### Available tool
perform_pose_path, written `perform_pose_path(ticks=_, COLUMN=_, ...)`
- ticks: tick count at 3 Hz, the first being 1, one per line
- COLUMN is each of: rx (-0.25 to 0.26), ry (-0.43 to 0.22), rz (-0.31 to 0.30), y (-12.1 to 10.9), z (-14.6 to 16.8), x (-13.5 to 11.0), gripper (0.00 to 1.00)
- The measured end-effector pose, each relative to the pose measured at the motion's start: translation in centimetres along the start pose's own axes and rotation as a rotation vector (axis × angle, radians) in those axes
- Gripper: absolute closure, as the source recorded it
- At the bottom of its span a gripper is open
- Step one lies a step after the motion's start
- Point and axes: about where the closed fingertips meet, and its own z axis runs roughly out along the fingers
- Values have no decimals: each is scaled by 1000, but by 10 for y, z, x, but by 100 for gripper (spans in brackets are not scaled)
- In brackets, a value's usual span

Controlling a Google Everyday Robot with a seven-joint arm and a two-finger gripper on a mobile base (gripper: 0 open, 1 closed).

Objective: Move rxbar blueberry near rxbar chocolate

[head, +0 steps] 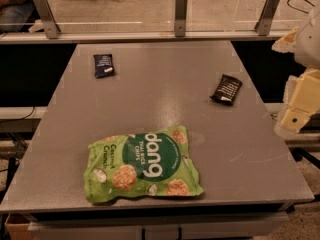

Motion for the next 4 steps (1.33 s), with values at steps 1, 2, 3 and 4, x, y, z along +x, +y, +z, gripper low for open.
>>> perform_pose_path(ticks=1, rx=-36, ry=-68, rz=-48, y=-18, z=32, x=-42, gripper=0)
perform_pose_path(ticks=2, rx=-69, ry=-136, rz=-106, y=-45, z=76, x=-101, gripper=0)
perform_pose_path(ticks=3, rx=-93, ry=-232, rz=-143, y=-64, z=106, x=-170, gripper=0)
perform_pose_path(ticks=4, rx=-109, ry=-350, rz=-167, y=-71, z=114, x=-236, gripper=0)
